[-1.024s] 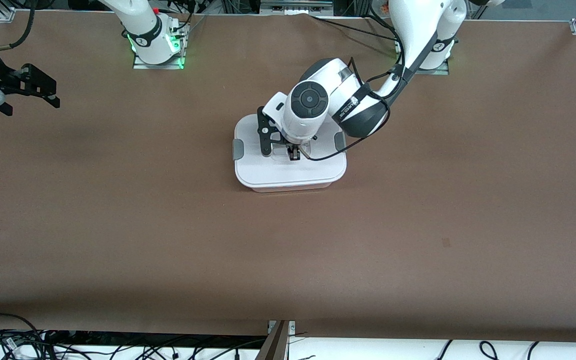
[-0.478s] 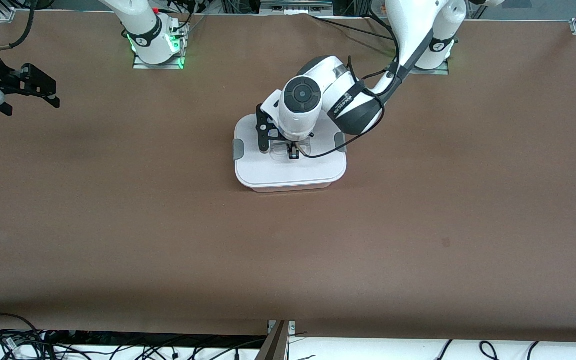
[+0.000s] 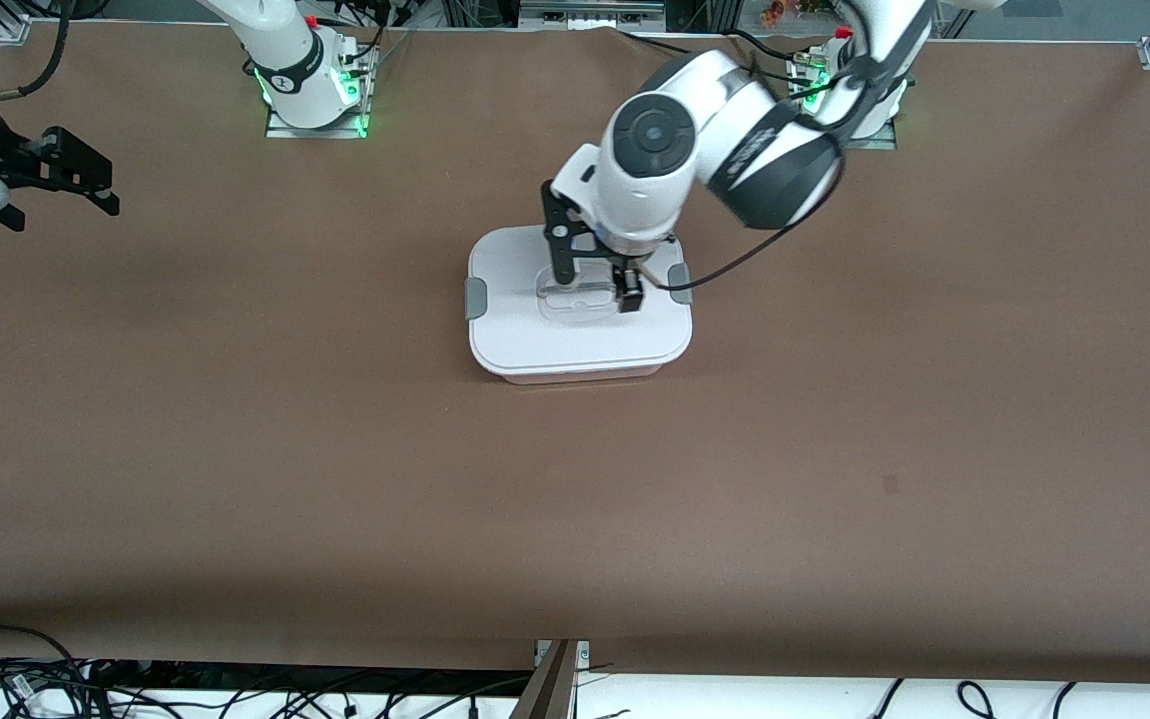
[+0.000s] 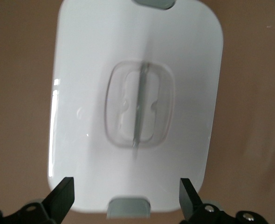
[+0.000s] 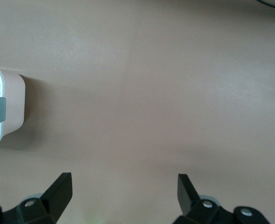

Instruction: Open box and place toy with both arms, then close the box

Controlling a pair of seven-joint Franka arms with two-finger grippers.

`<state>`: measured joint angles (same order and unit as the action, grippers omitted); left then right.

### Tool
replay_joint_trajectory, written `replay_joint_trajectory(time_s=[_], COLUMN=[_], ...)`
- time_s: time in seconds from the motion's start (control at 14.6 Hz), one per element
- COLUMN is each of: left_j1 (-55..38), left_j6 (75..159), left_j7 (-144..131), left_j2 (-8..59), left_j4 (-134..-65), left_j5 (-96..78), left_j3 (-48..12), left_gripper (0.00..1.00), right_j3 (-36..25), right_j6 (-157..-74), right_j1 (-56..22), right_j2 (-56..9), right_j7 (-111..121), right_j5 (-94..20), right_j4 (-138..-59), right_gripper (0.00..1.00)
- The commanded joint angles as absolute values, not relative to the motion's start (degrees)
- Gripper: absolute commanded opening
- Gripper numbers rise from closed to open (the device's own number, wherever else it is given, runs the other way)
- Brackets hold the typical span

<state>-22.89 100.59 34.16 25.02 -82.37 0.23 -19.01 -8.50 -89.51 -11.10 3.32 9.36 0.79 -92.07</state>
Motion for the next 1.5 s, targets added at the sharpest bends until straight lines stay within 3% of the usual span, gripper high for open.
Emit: replay_joint_trajectory(time_s=[0.0,0.27,0.48,0.68,0.89,1.02,1.23,1.43], left_j1=[-16.38,-3.37,-1.41,-2.02,-4.74,-4.83,-4.48,-4.48], left_j6=[95.12,87.63,83.41,86.73,99.72,99.93,92.83,92.72], left_j7=[29.2,28.03,27.08,18.41,3.73,3.34,2.99,3.16], left_j2=[19.27,17.93,16.36,9.78,0.29,-1.84,-0.27,-0.26], left_j4=[-82.01,-74.02,-71.1,-77.4,-92.59,-96.93,-94.66,-94.31], left_j5=[-0.62,2.79,5.89,2.75,-0.35,-0.09,-0.09,0.09], left_j3=[-18.81,-18.63,-16.54,-8.37,-1.08,0.44,0.26,0.09], left_gripper=[1.0,1.0,1.0,1.0,1.0,1.0,1.0,1.0], right_j3=[-8.09,-8.09,-8.09,-8.17,-8.17,-8.17,-8.17,-8.17], right_j6=[-89.3,-89.3,-89.3,-89.12,-89.12,-89.03,-89.38,-89.47], right_j1=[-10.46,-10.46,-10.46,-10.46,-10.46,-10.46,-10.46,-10.46], right_j2=[3.25,3.25,3.16,3.16,3.16,3.25,3.16,3.08], right_j7=[9.4,9.4,9.4,9.4,9.49,9.49,9.41,9.4], right_j5=[0.0,0.0,-0.09,-0.09,-0.09,-0.09,-0.09,0.0], right_j4=[-91.32,-91.32,-91.32,-91.41,-91.32,-91.32,-91.32,-91.32], right_gripper=[1.0,1.0,1.0,1.0,1.0,1.0,1.0,1.0])
